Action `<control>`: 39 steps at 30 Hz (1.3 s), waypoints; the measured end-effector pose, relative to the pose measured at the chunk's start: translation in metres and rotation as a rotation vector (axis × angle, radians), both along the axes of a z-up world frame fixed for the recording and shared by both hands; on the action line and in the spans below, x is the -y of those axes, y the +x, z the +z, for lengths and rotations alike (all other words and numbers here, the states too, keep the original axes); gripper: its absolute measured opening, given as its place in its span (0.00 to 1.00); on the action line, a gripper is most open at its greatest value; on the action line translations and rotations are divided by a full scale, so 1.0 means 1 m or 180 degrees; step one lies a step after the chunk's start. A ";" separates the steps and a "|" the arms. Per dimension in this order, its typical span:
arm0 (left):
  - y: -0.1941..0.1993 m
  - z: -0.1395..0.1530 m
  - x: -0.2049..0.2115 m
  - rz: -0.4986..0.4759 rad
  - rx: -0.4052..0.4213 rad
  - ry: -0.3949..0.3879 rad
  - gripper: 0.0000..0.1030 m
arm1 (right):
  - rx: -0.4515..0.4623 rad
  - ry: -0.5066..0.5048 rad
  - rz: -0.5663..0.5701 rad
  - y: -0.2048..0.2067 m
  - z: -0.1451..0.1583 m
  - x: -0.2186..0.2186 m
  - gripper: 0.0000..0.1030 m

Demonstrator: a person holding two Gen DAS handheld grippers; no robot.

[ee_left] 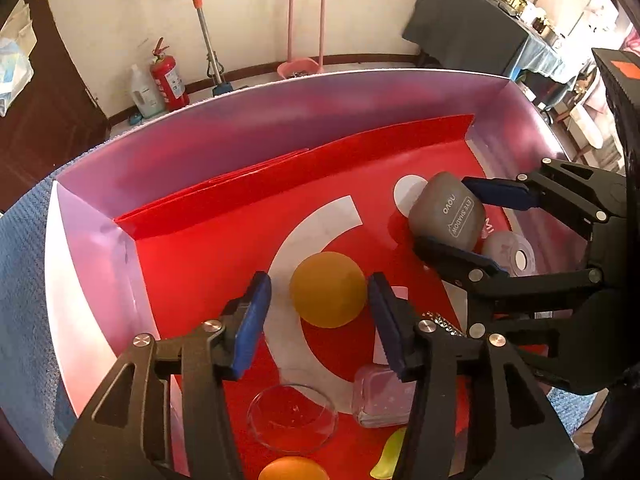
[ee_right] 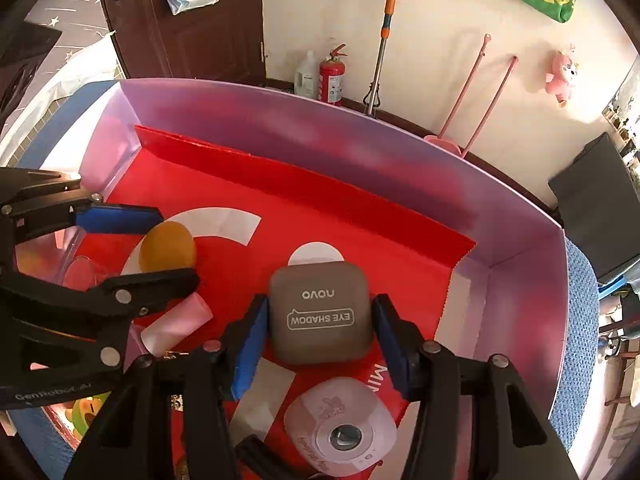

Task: Organize rigid objects
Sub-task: 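Open both tools to release the ball and eye shadow case in the box, then lift both open tools up and back out of the box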

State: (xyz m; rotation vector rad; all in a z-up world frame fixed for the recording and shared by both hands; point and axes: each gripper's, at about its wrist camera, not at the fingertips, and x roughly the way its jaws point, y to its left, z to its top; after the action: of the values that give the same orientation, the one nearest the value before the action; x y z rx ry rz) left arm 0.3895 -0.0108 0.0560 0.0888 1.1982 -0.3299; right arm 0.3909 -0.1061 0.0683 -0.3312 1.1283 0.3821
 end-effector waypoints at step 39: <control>-0.134 0.126 -0.035 0.0349 0.1534 -0.0545 0.78 | 0.1034 0.0510 -0.0187 -0.093 0.120 0.039 0.94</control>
State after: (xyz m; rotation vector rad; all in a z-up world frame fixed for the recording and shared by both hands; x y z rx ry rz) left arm 0.2559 0.0239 0.1819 -0.0454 0.6916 -0.2924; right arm 0.2983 -0.1453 0.1881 -0.2091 0.7824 0.3497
